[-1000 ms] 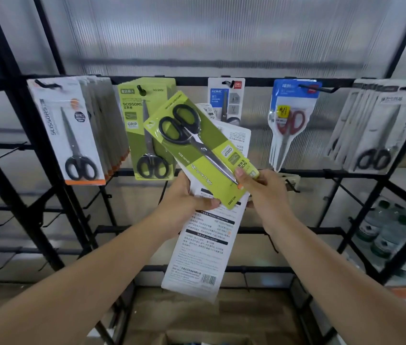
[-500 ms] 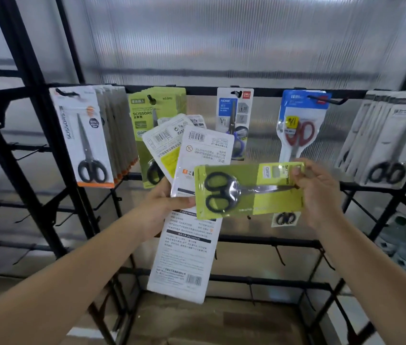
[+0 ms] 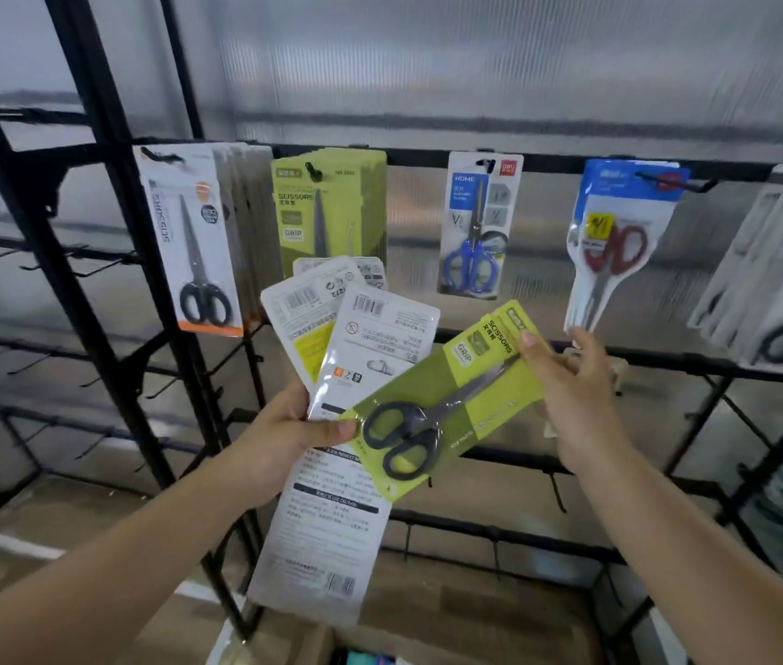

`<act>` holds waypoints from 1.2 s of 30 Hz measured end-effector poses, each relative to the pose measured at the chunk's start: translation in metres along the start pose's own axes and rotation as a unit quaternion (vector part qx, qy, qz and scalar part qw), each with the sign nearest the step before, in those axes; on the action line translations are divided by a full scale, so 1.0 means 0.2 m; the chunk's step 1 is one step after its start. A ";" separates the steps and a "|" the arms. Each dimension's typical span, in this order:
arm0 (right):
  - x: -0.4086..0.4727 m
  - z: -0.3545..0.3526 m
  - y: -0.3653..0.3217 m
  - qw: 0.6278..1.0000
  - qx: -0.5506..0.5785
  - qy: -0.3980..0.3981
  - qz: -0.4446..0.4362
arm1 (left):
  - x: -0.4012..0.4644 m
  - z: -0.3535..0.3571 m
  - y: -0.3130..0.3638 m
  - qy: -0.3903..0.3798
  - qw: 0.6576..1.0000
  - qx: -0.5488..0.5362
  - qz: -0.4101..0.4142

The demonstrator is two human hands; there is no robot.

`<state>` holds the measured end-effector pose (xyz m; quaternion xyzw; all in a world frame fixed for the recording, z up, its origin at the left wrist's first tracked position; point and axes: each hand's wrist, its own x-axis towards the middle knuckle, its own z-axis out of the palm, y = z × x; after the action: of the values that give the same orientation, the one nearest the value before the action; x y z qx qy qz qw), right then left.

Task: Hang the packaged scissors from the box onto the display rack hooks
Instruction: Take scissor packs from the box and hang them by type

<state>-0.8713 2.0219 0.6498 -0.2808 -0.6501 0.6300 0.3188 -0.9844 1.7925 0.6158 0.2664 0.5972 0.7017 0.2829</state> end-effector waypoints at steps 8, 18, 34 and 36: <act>-0.23 0.35 0.34 0.964 0.184 -0.121 0.146 | -0.28 -0.21 -0.20 0.081 0.995 0.023 -0.046; -0.12 0.64 0.54 0.962 -0.105 -0.243 -0.067 | -0.56 -0.71 -0.28 0.181 0.980 0.025 -0.084; 0.18 1.02 0.67 0.958 -0.244 -0.151 -0.005 | -0.22 -0.94 -0.26 0.112 0.987 -0.056 -0.102; 0.30 1.08 0.63 0.945 -0.286 -0.160 0.019 | -0.19 -0.95 -0.28 0.108 0.986 -0.066 -0.112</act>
<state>-1.0800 1.9350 0.5260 -0.2679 -0.8401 0.4599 0.1050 -1.0892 1.6414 0.5317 0.1010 0.6028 0.7279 0.3108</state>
